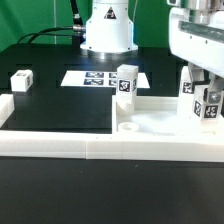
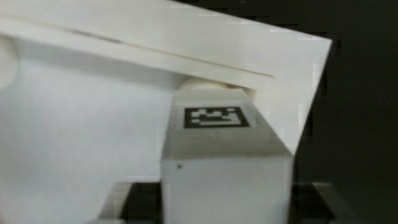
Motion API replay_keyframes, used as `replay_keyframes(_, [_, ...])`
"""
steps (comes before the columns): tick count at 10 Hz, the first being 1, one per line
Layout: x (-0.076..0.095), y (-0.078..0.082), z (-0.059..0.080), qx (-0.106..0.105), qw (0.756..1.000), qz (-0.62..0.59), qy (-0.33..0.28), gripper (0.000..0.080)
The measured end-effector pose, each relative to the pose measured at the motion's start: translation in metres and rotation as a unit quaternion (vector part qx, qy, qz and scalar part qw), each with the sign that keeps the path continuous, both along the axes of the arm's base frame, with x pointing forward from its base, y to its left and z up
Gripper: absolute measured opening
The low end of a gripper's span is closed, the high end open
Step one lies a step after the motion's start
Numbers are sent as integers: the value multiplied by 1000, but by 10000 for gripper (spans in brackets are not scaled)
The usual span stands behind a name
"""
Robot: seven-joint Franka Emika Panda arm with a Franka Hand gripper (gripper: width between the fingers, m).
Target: Assemble square table
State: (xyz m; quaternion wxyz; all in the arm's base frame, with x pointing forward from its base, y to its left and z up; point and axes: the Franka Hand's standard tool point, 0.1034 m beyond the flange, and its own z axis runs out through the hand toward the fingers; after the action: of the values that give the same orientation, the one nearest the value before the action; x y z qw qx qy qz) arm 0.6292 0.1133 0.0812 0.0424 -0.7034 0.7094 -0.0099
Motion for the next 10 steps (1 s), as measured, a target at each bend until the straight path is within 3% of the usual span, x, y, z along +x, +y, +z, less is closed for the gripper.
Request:
replay_keyframes(2, [-2,-2,-1,17,997,-80,-3,291])
replay_keyframes(4, [-3,-2,-2,16,997,-82,-3,307])
replay_keyframes(5, [-3,-2,-2,15,997,-69,-3,490])
replay_keyframes(6, [-3,-1,-2,15,998,-64,-4,601])
replay_keyframes(8, [2,-2,-3,2,988,154,-32,639])
replay_keyframes(10, [-2,-2,-6,-4,976,212,-40,648])
